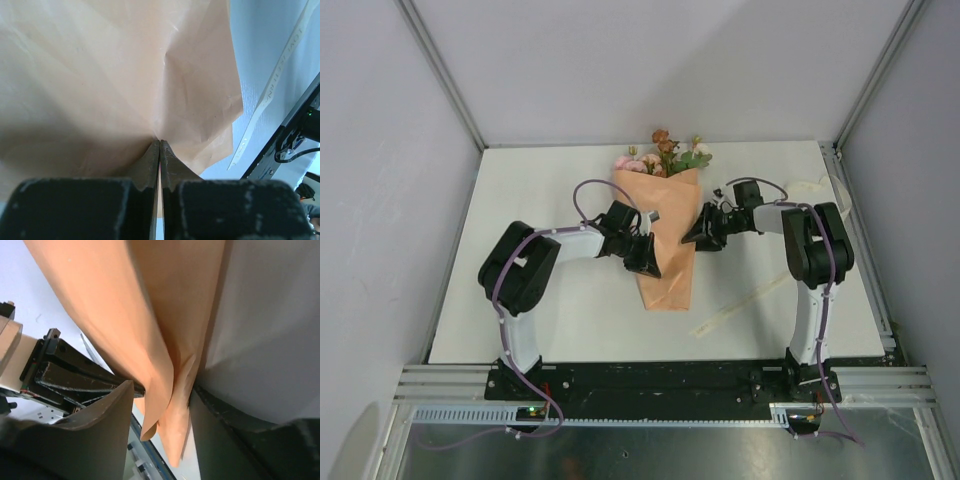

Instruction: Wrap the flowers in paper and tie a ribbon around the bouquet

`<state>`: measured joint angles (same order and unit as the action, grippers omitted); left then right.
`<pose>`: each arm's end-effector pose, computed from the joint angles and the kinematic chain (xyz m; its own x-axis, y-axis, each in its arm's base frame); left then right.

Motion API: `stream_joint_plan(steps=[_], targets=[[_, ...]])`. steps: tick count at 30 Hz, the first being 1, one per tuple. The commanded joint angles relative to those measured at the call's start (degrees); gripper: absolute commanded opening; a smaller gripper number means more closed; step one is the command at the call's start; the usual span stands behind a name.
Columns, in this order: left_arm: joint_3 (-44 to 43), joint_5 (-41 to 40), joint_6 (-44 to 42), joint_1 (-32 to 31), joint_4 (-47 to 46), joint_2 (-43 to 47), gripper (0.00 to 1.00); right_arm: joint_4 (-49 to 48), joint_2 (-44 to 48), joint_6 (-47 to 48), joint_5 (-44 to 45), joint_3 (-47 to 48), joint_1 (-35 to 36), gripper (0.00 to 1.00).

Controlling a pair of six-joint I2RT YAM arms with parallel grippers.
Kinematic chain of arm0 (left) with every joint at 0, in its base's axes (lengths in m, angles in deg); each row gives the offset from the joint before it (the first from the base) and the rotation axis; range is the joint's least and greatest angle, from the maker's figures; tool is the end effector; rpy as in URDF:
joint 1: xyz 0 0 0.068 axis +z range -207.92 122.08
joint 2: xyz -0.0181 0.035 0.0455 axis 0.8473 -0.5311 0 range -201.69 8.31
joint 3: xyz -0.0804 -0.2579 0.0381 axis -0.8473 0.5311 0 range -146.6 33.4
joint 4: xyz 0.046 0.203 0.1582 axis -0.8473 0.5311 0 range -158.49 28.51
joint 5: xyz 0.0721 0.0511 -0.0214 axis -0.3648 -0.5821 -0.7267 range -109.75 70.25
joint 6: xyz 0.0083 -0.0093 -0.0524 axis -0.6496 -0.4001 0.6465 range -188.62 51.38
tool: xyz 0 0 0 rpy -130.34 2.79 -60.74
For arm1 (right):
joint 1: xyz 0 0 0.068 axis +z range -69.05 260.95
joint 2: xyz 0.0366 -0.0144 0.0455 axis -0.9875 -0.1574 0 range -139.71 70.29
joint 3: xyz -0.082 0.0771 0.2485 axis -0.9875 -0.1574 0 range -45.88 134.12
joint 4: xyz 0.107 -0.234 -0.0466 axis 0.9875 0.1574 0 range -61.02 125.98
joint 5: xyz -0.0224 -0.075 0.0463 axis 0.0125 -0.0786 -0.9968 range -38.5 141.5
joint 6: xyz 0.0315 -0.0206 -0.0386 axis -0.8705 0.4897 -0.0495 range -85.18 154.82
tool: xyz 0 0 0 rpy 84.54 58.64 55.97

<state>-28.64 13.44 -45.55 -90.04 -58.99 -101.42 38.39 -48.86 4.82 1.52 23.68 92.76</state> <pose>0.3070 -0.2157 0.1340 -0.9277 0.1951 -0.3184 0.3616 0.6821 -0.6356 0.3889 0.1092 0.1134 -0.9855 0.1224 -0.1178 -0.0288 0.5631 0.8259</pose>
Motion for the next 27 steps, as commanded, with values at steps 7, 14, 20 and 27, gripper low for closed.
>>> stream_joint_plan(steps=[7, 14, 20, 27], targets=[[2.46, 0.27, -5.72, -0.84, -4.58, 7.93, 0.18, -0.30, -5.87, -0.51, 2.05, 2.77, -0.48, 0.03], [5.54, -8.57, -25.57, -14.19, -2.87, 22.46, 0.62, 0.90, -5.63, 0.66, 0.34, 3.08, -1.35, 0.00], [-0.23, -16.52, -36.03, -27.40, 0.59, 16.02, 0.66, 0.27, -5.82, 0.85, -0.20, 3.04, -1.35, 0.00], [-5.58, -25.71, -41.63, -34.95, 1.43, 6.91, 0.65, 0.70, -6.01, 1.26, -0.27, 3.04, -1.33, 0.00]])
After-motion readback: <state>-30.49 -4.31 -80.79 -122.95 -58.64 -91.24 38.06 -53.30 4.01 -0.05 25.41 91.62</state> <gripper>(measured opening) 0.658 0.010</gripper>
